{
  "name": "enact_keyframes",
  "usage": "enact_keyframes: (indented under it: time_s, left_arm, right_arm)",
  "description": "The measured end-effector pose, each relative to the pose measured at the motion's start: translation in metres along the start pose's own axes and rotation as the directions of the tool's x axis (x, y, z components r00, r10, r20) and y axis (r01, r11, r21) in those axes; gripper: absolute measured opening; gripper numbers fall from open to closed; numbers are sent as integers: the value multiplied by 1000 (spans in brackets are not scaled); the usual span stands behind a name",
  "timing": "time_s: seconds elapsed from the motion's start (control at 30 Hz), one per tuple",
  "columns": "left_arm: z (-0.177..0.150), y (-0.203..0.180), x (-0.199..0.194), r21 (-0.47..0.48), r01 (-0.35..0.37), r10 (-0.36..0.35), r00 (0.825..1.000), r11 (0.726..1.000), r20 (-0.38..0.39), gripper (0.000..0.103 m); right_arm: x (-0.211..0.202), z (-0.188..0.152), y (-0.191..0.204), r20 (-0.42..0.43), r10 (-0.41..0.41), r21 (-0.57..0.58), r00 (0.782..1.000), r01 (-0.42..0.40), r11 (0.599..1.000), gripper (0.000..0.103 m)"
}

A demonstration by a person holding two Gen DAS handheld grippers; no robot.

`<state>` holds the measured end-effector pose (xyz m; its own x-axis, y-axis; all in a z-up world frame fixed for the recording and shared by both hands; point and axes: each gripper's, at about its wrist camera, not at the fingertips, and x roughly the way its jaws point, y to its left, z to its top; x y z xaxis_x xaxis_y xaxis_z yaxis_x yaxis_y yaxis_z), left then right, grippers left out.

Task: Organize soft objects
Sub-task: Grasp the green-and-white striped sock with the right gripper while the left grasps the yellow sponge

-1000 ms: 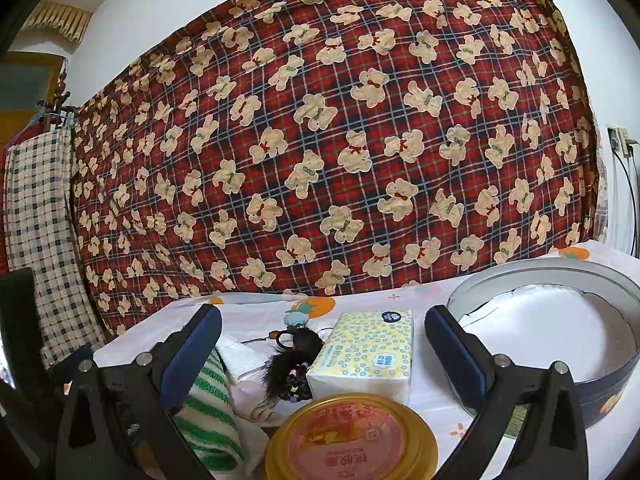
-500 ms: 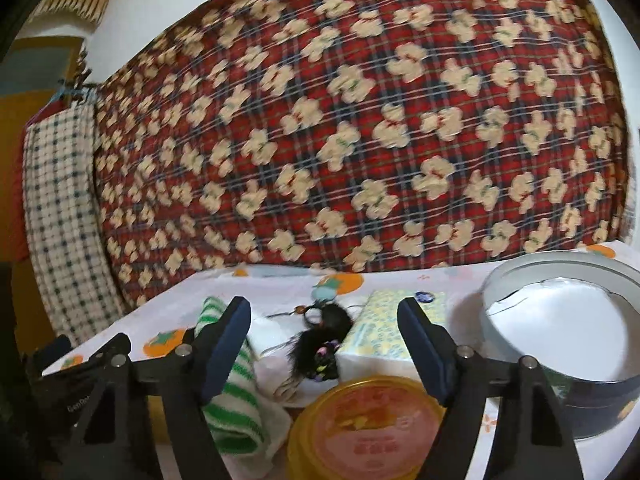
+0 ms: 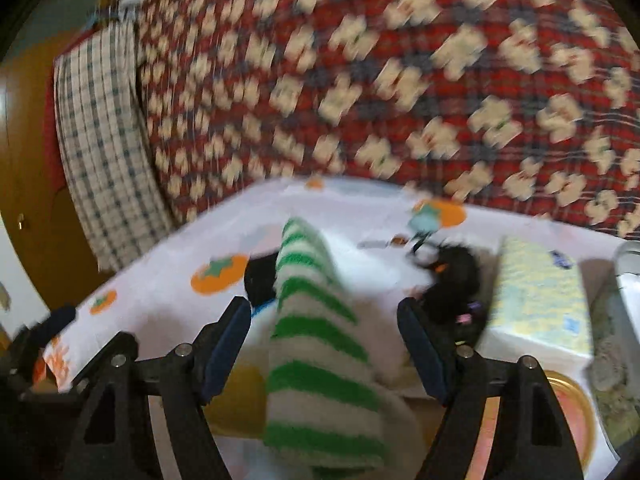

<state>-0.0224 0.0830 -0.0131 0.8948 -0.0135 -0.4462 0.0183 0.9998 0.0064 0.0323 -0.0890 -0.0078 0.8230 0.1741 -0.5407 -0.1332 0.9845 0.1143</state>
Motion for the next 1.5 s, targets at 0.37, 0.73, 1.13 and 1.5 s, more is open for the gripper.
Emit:
enact_keyframes:
  time_s: [0.37,0.73,1.13,1.5]
  left_arm:
    - [-11,-24,2,130,86,-78,995,988,-68,103]
    - [3,-57,5,196,186,-171,981,963,-94,95]
    - [-2,-85,31,194,333,-282,926,923,-251,85]
    - [-3,-76,24,136,369,-329,911,919,-249,61]
  right_arm:
    - [6,-12,-16,-98,48,34,994,-44,998,30]
    - [-76,-13,-30,217,88,14,972,-93,996,30]
    - [-87,-17,-67,235,30,117,972,-59,991,30]
    - [-93,-22,-58,268,3,62,964,-20,998,30]
